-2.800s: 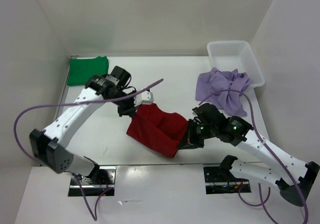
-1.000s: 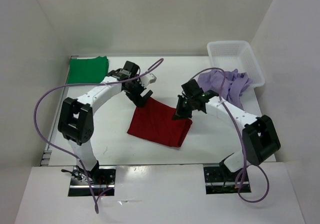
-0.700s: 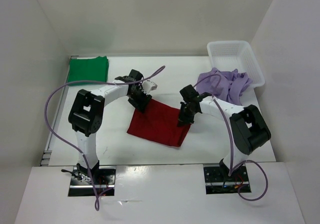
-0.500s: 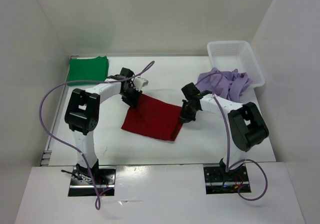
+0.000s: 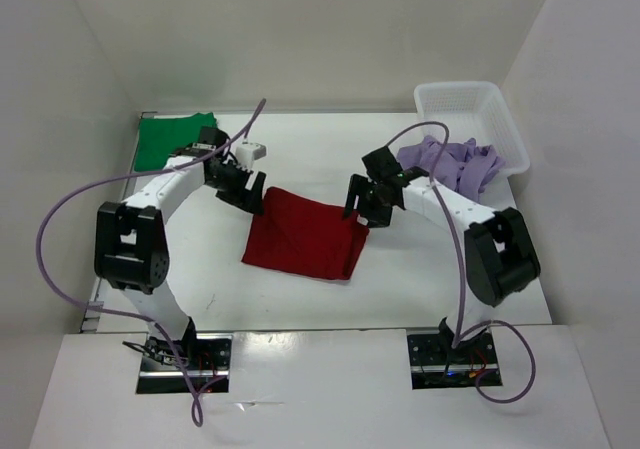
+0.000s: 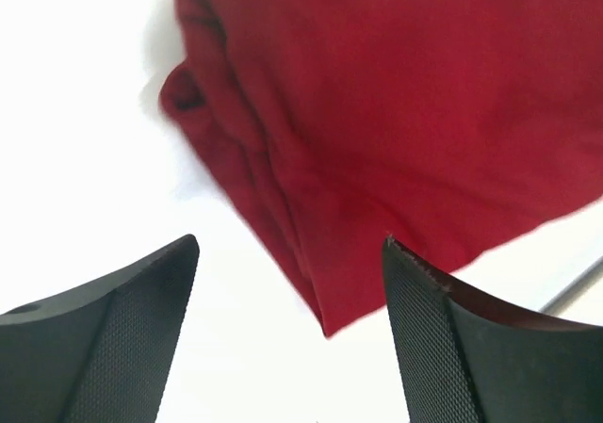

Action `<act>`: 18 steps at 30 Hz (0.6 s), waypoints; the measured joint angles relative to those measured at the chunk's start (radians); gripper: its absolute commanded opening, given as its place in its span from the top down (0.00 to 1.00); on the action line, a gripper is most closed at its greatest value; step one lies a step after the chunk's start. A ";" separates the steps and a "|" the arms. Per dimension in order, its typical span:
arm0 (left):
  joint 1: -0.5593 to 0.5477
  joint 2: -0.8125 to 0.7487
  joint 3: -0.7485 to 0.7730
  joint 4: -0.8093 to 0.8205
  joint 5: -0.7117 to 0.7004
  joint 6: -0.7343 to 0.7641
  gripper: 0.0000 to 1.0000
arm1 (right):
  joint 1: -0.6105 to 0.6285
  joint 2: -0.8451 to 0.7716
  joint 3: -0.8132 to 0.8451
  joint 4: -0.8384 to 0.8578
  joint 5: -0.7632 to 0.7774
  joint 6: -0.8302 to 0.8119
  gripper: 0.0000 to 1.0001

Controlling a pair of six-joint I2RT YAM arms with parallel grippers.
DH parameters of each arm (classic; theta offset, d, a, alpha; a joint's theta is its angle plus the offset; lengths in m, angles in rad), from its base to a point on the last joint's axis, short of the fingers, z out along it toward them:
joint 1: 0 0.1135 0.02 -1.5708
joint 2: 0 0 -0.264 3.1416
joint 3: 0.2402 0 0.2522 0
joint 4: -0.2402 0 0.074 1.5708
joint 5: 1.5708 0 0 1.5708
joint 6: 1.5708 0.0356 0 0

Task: Fold and stack the t-shirts
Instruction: Fold the long partially folded tshirt into a neat square

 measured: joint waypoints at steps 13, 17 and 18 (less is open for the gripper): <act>0.031 0.127 -0.068 -0.023 0.164 -0.002 0.00 | 0.040 -0.023 -0.211 0.067 -0.101 0.087 0.12; 0.032 0.146 -0.063 -0.021 0.221 -0.001 0.00 | 0.040 -0.010 -0.215 0.092 -0.121 0.095 0.14; 0.032 0.155 -0.057 -0.021 0.238 -0.002 0.00 | 0.040 -0.008 -0.215 0.098 -0.122 0.095 0.14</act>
